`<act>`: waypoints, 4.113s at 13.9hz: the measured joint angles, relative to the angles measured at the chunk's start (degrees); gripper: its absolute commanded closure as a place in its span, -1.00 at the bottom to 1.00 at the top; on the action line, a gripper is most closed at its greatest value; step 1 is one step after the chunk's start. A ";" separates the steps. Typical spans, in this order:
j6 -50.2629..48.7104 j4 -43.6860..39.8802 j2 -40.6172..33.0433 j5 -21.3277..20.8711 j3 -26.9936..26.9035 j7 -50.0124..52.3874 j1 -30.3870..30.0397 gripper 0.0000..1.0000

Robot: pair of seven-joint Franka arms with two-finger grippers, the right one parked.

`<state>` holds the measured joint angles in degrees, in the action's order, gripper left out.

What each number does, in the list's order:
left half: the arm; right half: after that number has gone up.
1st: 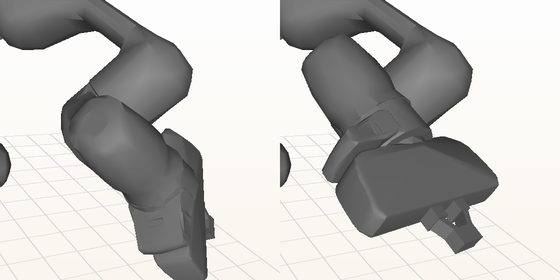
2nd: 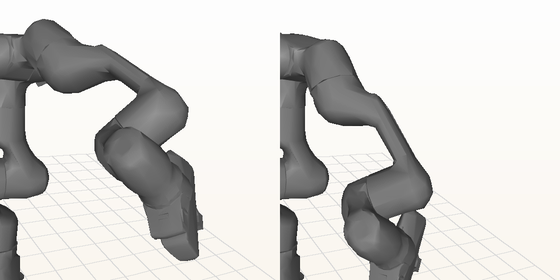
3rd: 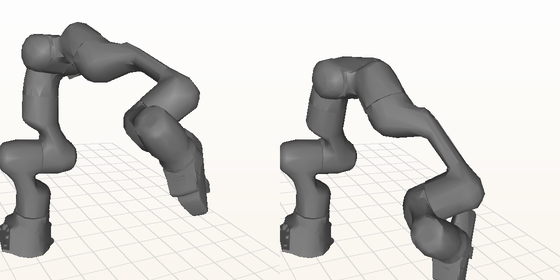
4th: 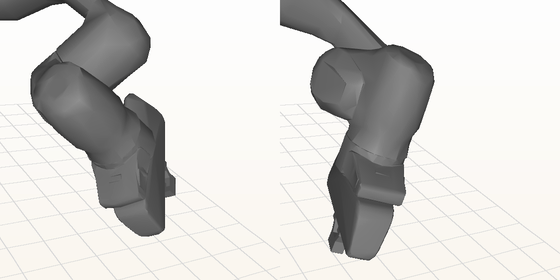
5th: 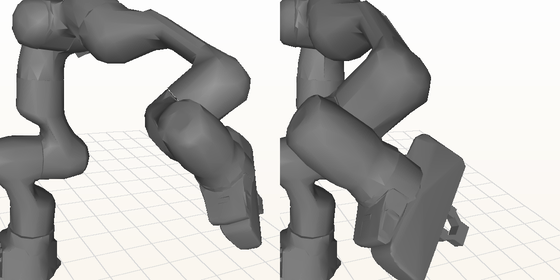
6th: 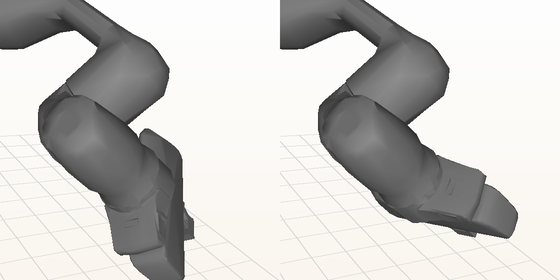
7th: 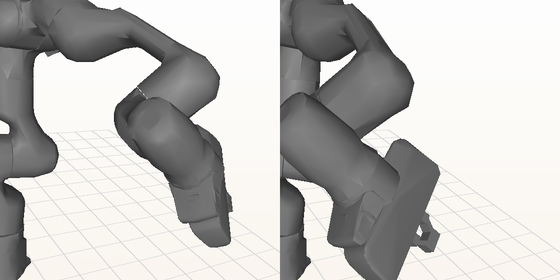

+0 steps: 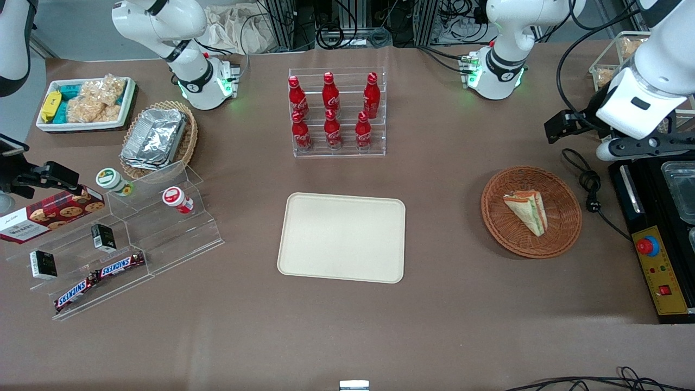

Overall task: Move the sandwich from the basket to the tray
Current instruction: 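Move the left gripper down over the wrapped sandwich in the wicker basket, then close the left gripper on the sandwich's crust edge, then lift the sandwich and carry it toward the cream tray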

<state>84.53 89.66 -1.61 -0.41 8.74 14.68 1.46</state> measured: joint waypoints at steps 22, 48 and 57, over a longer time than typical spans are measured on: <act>22.14 22.74 1.14 0.12 -7.56 16.71 -0.06 -0.99; 53.08 37.23 18.71 4.91 -10.41 20.64 -0.07 0.41; 37.68 30.94 10.90 4.90 -9.85 19.30 0.46 1.00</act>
<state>122.21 120.60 9.29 4.48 -1.11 33.98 1.92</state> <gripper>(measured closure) 0.802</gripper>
